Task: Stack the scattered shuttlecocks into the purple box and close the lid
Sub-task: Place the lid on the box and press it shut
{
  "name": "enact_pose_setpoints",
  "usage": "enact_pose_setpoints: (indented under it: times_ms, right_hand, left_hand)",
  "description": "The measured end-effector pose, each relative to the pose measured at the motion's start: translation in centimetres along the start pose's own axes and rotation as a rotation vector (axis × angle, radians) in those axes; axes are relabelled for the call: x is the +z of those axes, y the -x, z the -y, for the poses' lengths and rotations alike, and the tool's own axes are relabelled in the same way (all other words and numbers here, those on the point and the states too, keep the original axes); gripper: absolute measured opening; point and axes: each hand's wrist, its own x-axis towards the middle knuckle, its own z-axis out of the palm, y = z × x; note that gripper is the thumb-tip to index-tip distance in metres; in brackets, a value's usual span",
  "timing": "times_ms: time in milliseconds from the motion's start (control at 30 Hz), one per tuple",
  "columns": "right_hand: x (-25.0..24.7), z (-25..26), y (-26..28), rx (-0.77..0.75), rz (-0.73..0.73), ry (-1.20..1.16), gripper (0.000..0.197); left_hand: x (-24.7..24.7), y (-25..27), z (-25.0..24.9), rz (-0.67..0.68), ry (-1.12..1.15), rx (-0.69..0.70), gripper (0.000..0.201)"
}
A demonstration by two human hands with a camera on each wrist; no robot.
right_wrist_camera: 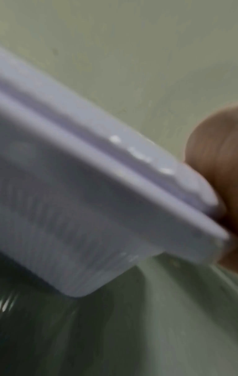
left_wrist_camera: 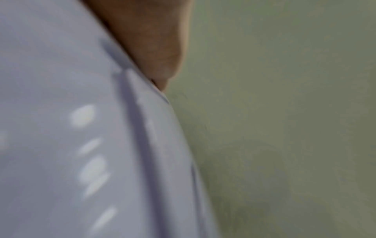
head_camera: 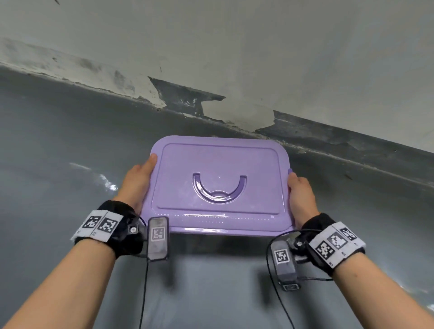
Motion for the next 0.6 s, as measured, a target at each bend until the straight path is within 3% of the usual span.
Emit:
enact_pose_setpoints:
  times_ms: [100,200,267,400,500,600]
  right_hand:
    - [-1.2,0.3,0.5,0.225,0.24,-0.518,0.024]
    - [-1.9,0.7,1.0,0.278,0.317,-0.638,0.019]
    - [-1.8,0.8,1.0,0.279,0.303,-0.638,0.02]
    - [-0.9,0.6,0.5,0.274,0.198,-0.522,0.027]
    - [-0.4,-0.1,-0.7,0.138,0.077,-0.307,0.032]
    - [0.2,-0.1,-0.8,0.03,-0.053,-0.077,0.03]
  left_hand:
    - [-0.8,-0.1,0.1,0.177,0.279,-0.128,0.044]
    - [-0.8,-0.2,0.1,0.19,0.289,-0.152,0.041]
    - [-0.7,-0.6,0.2,0.147,0.258,-0.106,0.047]
    - [-0.5,-1.3,1.0,-0.099,0.005,0.164,0.043]
    - [-0.4,-1.3,1.2,-0.191,-0.288,0.313,0.05]
    - [-0.2,-1.2,0.7,-0.236,-0.473,0.373,0.054]
